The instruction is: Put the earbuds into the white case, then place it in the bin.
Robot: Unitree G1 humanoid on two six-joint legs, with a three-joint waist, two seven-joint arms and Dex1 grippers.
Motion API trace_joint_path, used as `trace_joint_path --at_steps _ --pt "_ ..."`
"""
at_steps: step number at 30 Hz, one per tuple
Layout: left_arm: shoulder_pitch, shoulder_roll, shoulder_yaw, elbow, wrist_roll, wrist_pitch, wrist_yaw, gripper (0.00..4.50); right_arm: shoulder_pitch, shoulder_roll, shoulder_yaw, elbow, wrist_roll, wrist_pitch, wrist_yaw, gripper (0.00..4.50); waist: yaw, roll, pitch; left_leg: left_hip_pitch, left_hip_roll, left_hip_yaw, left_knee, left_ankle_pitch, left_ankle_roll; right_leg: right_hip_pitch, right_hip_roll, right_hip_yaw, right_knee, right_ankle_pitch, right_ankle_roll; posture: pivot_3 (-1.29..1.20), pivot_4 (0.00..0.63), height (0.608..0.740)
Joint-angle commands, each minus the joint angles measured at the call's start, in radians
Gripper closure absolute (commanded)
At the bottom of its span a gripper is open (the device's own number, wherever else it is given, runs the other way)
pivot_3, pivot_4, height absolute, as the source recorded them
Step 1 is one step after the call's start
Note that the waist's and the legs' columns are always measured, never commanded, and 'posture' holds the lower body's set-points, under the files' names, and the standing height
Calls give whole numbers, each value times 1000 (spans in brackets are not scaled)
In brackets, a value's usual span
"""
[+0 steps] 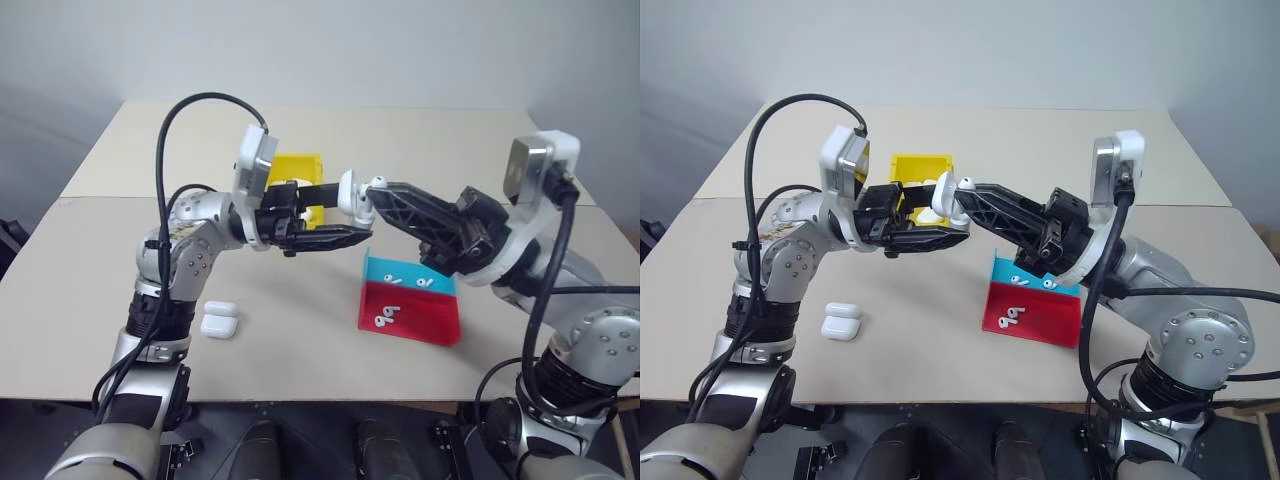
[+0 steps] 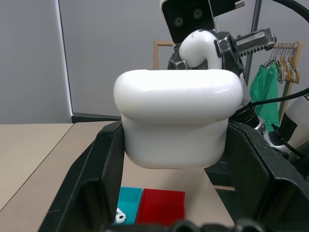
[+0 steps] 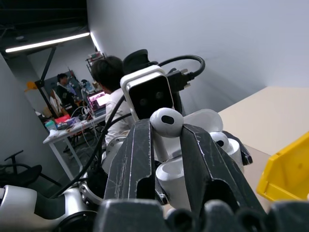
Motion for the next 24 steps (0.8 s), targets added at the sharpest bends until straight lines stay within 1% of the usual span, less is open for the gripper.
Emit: trace_joint_path --at_steps 1,9,13,24 --pt "-27 -4 9 -17 -2 -17 -4 1718 11 -41 27 -25 38 -75 -12 3894 0 0 0 0 0 0 0 0 0 0 0 0 0 0 0 0 150 740" --pt "-24 -15 7 -32 -3 -22 1 1718 30 -149 90 -6 16 -155 -2 3894 0 0 0 0 0 0 0 0 0 0 0 0 0 0 0 0 150 740" --pt "-22 -16 7 -39 -1 -22 8 1718 40 -185 121 -6 5 -186 12 3894 0 0 0 0 0 0 0 0 0 0 0 0 0 0 0 0 150 740" --pt "-24 -20 8 -42 3 -20 18 1718 43 -213 197 -14 -9 -247 27 3894 1 0 0 0 0 0 0 0 0 0 0 0 0 0 0 0 150 740"
